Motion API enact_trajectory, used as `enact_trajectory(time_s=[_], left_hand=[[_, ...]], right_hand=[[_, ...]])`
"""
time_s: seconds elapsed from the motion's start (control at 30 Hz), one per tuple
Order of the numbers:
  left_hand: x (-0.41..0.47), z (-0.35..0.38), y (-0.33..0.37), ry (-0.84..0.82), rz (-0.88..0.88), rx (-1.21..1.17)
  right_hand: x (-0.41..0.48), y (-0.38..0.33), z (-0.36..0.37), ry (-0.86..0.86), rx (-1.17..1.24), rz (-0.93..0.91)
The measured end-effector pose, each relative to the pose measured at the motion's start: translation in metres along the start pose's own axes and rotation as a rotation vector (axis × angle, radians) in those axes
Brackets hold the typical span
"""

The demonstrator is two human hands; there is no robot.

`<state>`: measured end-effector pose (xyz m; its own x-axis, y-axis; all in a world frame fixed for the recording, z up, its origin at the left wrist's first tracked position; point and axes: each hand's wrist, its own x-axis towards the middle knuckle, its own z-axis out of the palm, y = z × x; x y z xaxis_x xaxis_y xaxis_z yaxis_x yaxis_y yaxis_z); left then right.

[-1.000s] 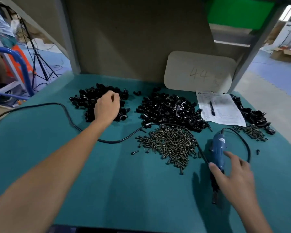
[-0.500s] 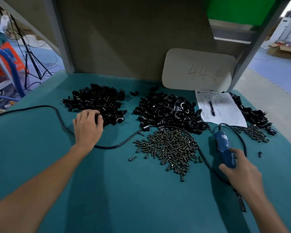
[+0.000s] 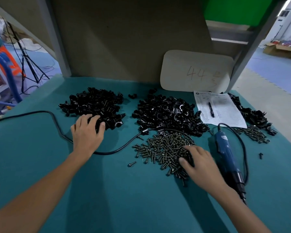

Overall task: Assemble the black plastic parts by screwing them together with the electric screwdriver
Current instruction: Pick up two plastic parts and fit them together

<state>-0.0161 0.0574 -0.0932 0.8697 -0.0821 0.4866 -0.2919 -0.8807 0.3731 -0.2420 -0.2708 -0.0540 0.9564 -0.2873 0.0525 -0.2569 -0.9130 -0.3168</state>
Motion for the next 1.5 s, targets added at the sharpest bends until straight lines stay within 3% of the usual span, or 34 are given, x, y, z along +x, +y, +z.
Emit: enact_trajectory(time_s=[0.2, 0.33, 0.43, 0.6, 0.73, 0.8, 0.87, 0.97, 1.0, 1.03, 1.17, 1.33, 1.5], left_hand=[[-0.002, -0.001, 0.002, -0.018, 0.116, 0.042], [-0.004, -0.002, 0.002, -0.015, 0.142, 0.072], [-0.005, -0.001, 0.002, 0.041, 0.187, 0.095], [-0.004, 0.001, 0.003, 0.081, 0.275, 0.127], [0.008, -0.001, 0.011, 0.032, 0.516, 0.265], [0.016, -0.001, 0.024, -0.034, 0.616, 0.321], [0.022, 0.003, 0.037, -0.14, 0.67, 0.384], [0.032, 0.009, 0.045, -0.271, 0.64, 0.452], [0.036, 0.009, 0.047, -0.294, 0.635, 0.47], [0.039, 0.009, 0.049, -0.301, 0.636, 0.474], [0.042, 0.003, 0.056, -0.256, 0.603, 0.374], [0.034, -0.008, 0.071, -0.283, 0.476, 0.06], [0.027, -0.02, 0.088, -0.489, 0.237, -0.296]], right_hand=[[0.059, -0.014, -0.009, 0.155, -0.051, -0.059], [0.119, -0.025, -0.015, 0.02, -0.029, -0.105], [0.147, -0.031, -0.01, -0.115, -0.122, -0.026], [0.152, -0.025, -0.001, 0.11, -0.167, 0.008], [0.145, -0.022, -0.005, 0.251, -0.154, -0.004], [0.138, -0.023, -0.009, 0.314, -0.055, -0.017], [0.128, -0.026, -0.015, 0.321, 0.223, 0.038], [0.105, -0.028, -0.019, 0.206, 0.858, 0.211], [0.095, -0.028, -0.017, 0.176, 0.973, 0.248], [0.084, -0.029, -0.011, 0.162, 0.985, 0.249], [0.053, -0.033, 0.027, 0.167, 0.48, 0.003], [0.044, -0.053, 0.044, 0.115, 0.462, -0.097], [0.043, -0.062, 0.035, 0.046, 0.726, -0.014]])
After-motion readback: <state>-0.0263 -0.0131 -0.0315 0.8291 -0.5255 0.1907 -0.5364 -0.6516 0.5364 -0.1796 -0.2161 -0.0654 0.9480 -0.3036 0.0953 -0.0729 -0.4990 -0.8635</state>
